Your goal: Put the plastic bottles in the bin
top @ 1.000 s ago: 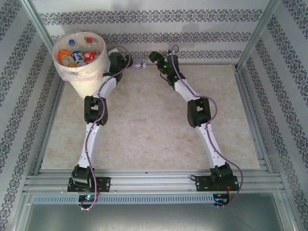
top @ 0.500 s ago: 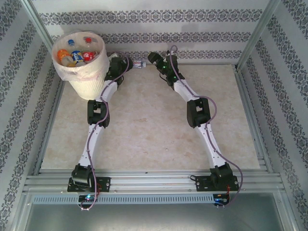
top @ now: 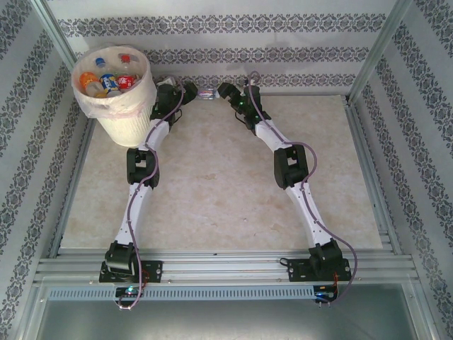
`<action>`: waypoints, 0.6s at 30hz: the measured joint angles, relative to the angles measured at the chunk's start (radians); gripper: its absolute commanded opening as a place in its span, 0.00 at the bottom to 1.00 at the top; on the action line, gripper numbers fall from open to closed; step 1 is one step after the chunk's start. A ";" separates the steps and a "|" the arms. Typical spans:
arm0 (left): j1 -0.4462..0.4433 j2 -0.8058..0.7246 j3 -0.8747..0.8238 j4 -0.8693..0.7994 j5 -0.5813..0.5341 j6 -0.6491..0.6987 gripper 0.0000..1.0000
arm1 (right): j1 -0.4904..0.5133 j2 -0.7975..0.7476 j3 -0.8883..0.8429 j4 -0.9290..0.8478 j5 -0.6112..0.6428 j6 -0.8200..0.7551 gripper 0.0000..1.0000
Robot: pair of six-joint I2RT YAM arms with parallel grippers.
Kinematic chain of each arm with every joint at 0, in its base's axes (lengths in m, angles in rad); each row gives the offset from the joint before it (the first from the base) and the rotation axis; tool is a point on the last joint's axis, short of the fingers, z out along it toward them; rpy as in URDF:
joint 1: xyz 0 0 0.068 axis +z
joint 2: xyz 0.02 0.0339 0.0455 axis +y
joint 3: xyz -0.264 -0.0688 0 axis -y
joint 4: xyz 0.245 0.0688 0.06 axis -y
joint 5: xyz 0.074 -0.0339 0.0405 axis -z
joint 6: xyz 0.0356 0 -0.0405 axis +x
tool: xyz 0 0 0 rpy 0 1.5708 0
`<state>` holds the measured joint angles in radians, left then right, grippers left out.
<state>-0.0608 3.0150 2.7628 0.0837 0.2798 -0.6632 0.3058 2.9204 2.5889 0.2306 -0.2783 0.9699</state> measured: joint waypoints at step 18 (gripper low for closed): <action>-0.081 -0.104 -0.160 0.020 0.304 0.000 0.99 | -0.055 -0.038 -0.094 -0.013 -0.016 0.050 0.98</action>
<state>-0.1417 2.9108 2.6026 0.1036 0.5835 -0.6636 0.2504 2.8822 2.4947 0.2180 -0.2947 1.0195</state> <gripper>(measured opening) 0.994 0.978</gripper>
